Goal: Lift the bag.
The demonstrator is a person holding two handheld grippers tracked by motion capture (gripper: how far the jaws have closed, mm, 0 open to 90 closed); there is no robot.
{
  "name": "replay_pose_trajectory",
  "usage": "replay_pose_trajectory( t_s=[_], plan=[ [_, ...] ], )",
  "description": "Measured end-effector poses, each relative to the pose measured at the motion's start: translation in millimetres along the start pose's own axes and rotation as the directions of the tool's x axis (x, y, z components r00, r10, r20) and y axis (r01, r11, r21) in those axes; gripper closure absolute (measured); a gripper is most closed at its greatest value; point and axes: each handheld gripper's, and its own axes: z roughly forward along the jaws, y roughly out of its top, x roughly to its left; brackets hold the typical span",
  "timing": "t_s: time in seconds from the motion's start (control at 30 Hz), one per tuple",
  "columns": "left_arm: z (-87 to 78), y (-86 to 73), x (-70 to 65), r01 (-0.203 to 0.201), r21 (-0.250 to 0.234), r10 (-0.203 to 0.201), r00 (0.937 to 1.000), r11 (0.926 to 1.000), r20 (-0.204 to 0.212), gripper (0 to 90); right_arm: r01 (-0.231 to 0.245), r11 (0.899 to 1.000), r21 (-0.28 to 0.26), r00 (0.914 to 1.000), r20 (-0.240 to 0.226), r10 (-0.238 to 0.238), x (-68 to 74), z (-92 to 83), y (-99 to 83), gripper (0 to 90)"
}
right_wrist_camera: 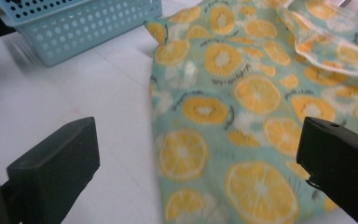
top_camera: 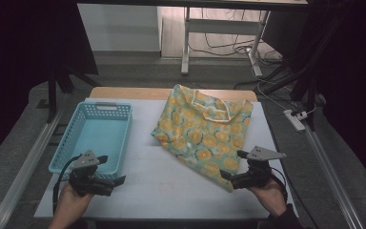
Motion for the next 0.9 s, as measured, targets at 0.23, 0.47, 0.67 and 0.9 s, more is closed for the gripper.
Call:
replay_pose_trajectory(
  t_s=[0.23,0.47,0.67,0.9],
  plan=[
    [-17.7,-27.9,-2.8,0.036,-0.022,-0.037,0.9981,0.9991,-0.05,0.0,-0.033,0.999,0.027,0.9991,0.026,0.033,4.0,-16.5,-26.5,0.0],
    [-30.2,-50.7,-8.3,0.06,-0.02,-0.061,0.9943,0.998,-0.088,0.0,-0.024,0.996,0.081,0.9963,0.084,0.017,9.9,-29.0,-51.4,0.0],
    [-31.3,-74.6,0.8,0.113,0.037,-0.108,0.986,0.9929,-0.127,0.0,-0.05,0.99,0.13,0.9931,0.112,0.035,10.4,-35.7,-68.8,0.0],
    [-32.4,-75.4,4.3,0.142,0.043,-0.136,0.984,0.989,-0.115,0.0,-0.07,0.986,0.152,0.9907,0.127,0.05,9.9,-37.5,-74.1,0.0]
  ],
)
